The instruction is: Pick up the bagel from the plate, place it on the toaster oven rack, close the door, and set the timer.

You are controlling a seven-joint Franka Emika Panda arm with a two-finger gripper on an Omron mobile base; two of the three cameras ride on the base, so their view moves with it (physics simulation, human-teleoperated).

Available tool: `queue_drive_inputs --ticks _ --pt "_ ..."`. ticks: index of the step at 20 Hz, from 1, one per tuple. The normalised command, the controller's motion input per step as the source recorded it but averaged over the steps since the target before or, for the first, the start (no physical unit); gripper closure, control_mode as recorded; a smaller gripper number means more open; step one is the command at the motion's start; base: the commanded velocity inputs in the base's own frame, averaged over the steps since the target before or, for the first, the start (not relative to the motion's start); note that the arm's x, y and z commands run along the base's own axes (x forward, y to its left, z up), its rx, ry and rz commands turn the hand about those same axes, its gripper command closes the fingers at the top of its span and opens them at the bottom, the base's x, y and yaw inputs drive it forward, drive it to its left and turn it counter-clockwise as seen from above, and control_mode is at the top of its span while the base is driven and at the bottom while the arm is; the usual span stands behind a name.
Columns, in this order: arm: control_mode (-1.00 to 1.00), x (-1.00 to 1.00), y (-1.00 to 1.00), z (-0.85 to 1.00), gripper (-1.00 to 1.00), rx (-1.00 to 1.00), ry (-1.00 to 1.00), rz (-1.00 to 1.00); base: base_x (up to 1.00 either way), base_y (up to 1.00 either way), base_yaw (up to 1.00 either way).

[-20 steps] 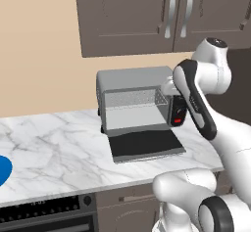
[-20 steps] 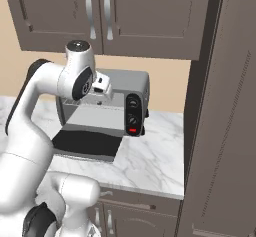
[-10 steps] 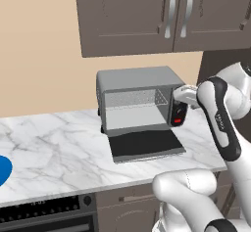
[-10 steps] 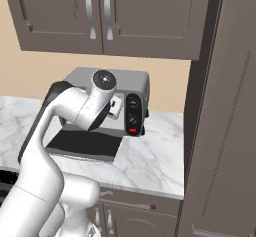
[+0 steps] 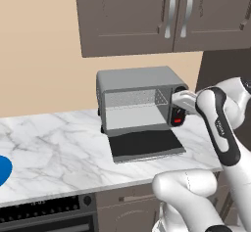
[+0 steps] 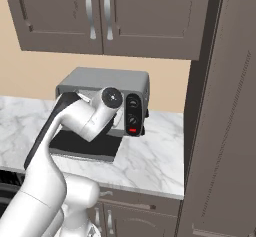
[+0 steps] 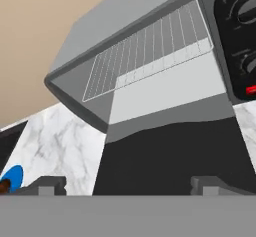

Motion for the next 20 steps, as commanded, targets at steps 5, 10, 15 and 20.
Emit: queue_drive_inputs --ticks 5,10,15,20 --pt "-1.00 0.38 0.21 -0.17 -1.00 0.09 0.00 0.00 0.00 0.00 0.00" --pt "-1.00 0.47 0.25 -0.18 -1.00 0.08 0.00 -0.01 0.00 0.00 0.00" --pt "-1.00 0.47 0.23 -0.23 -1.00 0.08 0.01 -0.01 0.00 0.00 0.00" --pt "-1.00 0.44 0.21 -0.23 -1.00 0.08 0.01 -0.01 0.00 0.00 0.00"
